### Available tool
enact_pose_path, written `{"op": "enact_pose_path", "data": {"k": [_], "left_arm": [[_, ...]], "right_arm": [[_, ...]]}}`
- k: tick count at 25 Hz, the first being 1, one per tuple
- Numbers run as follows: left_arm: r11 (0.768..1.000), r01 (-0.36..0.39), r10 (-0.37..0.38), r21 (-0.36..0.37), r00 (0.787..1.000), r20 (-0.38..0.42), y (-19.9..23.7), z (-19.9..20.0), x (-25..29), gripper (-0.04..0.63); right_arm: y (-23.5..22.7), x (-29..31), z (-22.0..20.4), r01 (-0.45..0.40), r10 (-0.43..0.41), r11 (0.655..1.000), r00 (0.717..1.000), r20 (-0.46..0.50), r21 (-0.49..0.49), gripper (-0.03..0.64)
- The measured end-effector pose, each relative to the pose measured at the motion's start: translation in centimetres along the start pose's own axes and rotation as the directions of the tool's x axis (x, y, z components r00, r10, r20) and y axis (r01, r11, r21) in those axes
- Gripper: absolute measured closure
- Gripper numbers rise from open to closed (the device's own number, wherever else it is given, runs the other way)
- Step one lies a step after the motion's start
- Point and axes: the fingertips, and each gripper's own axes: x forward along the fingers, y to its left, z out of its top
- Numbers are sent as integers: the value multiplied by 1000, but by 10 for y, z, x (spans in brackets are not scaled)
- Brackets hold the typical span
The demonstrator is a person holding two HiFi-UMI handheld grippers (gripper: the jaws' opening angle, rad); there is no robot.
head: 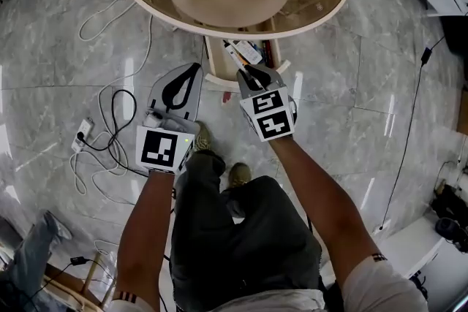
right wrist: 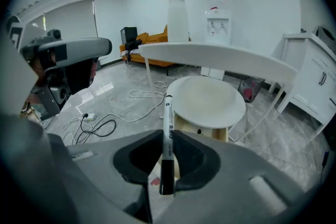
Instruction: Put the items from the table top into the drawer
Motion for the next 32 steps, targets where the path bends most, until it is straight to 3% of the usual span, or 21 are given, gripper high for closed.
{"op": "enact_pose_path", "data": {"k": [6,17,25,32], "left_arm": [[1000,14,-14,23,1000,17,17,-41,22,595],[998,23,-26,53,998,63,52,-99,55,595],[996,44,-50,84,996,73,70,-136,71,595],[985,86,-96,151,994,58,74,-146,80,595]], "right_arm": [[-9,55,-23,-11,9,999,999,-45,-42,554],[-24,147,-68,-53,32,994,975,-219,-94,554],[-22,196,-91,-117,69,985,943,-326,-130,552],[-21,217,-111,-188,106,970,899,-424,-156,551]]}}
